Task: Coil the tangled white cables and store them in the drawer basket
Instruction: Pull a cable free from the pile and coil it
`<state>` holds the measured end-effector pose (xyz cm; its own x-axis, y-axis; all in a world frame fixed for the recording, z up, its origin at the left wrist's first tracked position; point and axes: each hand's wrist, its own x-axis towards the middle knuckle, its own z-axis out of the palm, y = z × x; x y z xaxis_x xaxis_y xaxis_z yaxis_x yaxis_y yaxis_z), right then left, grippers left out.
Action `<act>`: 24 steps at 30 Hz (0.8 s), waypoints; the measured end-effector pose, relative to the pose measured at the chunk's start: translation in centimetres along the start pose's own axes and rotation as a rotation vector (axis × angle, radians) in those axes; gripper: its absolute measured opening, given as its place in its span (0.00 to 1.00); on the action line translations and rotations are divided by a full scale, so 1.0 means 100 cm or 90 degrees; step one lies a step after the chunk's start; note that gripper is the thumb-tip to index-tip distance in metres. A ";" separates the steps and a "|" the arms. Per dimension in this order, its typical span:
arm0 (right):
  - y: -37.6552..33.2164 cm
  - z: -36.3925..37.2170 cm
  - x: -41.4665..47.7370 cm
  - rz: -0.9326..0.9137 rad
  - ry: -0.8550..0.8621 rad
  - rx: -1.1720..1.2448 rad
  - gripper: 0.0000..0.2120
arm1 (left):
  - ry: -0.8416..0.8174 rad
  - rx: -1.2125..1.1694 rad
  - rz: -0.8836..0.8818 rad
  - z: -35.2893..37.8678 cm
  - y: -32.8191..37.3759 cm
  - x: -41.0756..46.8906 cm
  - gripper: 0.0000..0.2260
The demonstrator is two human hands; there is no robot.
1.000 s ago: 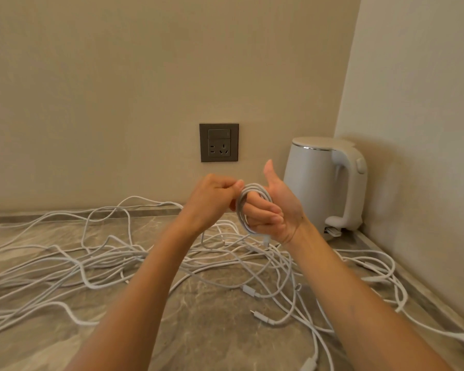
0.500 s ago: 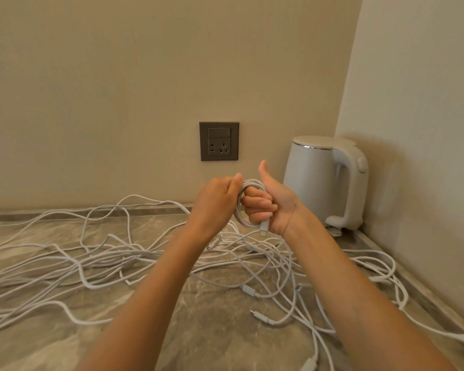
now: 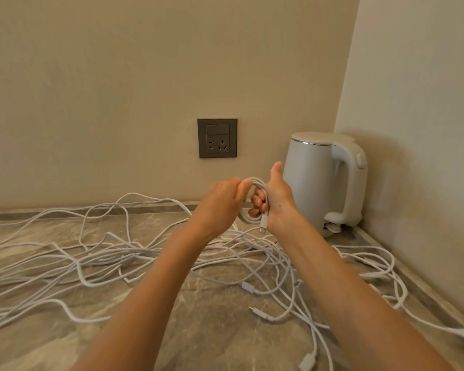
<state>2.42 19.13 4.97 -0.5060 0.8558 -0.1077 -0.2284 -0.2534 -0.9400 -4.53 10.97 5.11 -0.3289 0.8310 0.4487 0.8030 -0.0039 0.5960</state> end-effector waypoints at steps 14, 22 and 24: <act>0.003 0.015 -0.011 0.075 -0.251 0.071 0.19 | 0.284 -0.031 -0.117 -0.014 -0.019 0.005 0.14; 0.005 0.008 0.001 0.032 -0.231 0.114 0.18 | 0.202 -0.128 -0.068 -0.009 -0.025 0.010 0.14; 0.003 0.005 0.003 -0.075 -0.196 -0.052 0.18 | 0.221 -0.106 -0.054 -0.014 -0.027 0.010 0.15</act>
<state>1.82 19.08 4.77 -0.7101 0.6979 0.0937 -0.2394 -0.1141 -0.9642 -7.68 11.07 4.87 -0.5622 0.5941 0.5753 0.6840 -0.0570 0.7272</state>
